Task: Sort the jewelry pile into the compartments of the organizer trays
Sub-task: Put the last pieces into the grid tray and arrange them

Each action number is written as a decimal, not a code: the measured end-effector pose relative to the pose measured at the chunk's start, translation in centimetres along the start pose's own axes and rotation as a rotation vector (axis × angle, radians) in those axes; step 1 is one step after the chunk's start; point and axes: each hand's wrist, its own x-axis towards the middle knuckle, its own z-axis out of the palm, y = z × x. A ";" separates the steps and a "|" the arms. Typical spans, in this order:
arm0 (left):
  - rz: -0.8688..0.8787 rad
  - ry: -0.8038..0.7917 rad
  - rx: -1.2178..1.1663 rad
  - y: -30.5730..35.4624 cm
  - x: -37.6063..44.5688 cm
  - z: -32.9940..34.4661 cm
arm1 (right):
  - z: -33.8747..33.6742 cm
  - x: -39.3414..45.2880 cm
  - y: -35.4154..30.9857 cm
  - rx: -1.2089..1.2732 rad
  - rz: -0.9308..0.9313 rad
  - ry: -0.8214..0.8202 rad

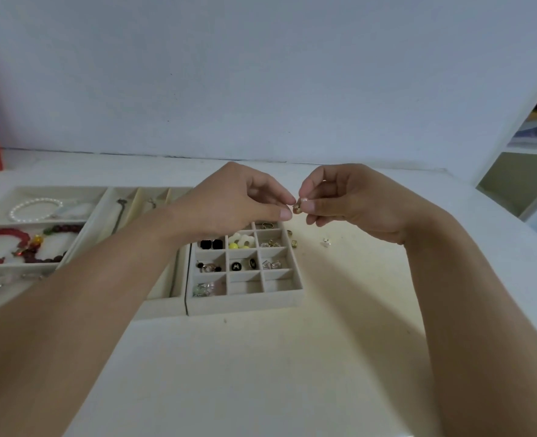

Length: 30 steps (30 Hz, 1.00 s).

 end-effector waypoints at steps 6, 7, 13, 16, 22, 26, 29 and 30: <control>0.022 0.061 0.022 0.6 -0.2 0.1 | 0.2 0.1 0.1 0.089 0.018 0.008; 0.024 0.077 0.028 0.6 -0.1 0.1 | 0.2 0.1 0.1 0.097 0.022 0.008; 0.045 0.103 0.009 0.0 0.4 0.1 | 0.3 0.2 0.2 0.137 0.042 -0.031; 0.065 0.109 0.007 -0.2 0.4 0.2 | 0.5 0.3 0.2 0.149 0.048 -0.037; 0.101 0.128 -0.029 -0.2 0.4 0.3 | 0.7 0.4 0.0 0.220 0.064 -0.035; 0.125 0.103 -0.038 0.0 0.2 0.2 | 0.8 0.4 0.0 0.234 0.090 -0.034; 0.128 0.097 -0.020 -0.1 0.2 0.2 | 0.9 0.4 0.1 0.219 0.097 -0.032; 0.128 0.096 -0.016 -0.2 0.2 0.2 | 0.9 0.4 0.1 0.221 0.098 -0.032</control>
